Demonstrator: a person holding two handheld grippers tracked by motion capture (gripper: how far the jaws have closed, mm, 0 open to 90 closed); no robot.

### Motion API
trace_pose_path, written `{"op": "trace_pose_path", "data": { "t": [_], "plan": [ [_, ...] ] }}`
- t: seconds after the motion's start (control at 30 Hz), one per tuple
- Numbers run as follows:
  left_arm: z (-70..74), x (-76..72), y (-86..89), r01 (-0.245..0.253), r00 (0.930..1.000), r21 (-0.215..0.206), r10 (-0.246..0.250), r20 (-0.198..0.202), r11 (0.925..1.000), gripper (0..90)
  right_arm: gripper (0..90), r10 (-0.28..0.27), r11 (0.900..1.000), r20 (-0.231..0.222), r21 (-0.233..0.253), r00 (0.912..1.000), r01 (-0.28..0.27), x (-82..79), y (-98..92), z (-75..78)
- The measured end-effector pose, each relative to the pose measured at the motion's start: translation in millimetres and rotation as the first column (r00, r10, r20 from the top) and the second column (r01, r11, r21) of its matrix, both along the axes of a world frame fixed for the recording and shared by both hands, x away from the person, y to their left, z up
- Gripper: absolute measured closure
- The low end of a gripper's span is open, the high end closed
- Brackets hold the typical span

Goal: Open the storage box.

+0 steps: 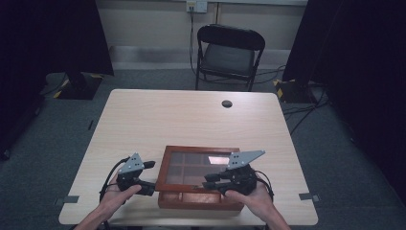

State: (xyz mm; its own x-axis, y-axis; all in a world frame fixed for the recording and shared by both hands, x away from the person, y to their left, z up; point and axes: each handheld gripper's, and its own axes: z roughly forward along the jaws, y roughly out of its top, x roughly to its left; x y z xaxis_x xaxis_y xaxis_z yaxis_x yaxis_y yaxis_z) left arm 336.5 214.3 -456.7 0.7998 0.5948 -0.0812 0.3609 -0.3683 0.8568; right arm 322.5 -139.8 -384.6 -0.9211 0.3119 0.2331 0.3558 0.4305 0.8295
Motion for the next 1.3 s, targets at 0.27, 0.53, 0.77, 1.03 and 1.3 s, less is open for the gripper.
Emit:
{"op": "trace_pose_path", "data": {
  "t": [0.27, 0.53, 0.77, 1.03, 1.3],
  "plan": [
    [7.1, 1.8, 4.0, 0.004, 1.0, -0.041, -0.003, 0.009, 0.9992, 17.3, 49.6, -0.092, 0.995, -0.014, 0.029, 0.9957, 0.092, 1.9, -23.5, -5.9],
    [16.1, 2.3, -2.5, 0.021, 0.9991, -0.056, -0.019, 0.038, 0.9982, 17.5, 33.0, -0.14, 0.989, -0.004, 0.042, 0.9901, 0.14, 4.8, -26.9, -3.4],
    [23.5, 4.4, -5.5, 0.022, 0.999, -0.091, -0.018, 0.041, 0.9956, 17.3, 22.7, -0.179, 0.983, 0.023, 0.042, 0.9835, 0.178, 1.0, -36.5, 3.6],
    [33.5, 9.4, -6.4, 0.023, 0.9992, -0.115, -0.019, 0.034, 0.9931, 22.0, 16.8, -0.227, 0.974, 0.041, 0.014, 0.9731, 0.226, 1.3, -48.9, -0.1],
    [38.6, 11.9, -11.6, 0.025, 0.9988, -0.122, -0.019, 0.045, 0.9922, 27.2, 16.9, -0.249, 0.968, 0.078, -0.002, 0.9654, 0.25, 5.1, -49.7, 3.6]
  ]
}}
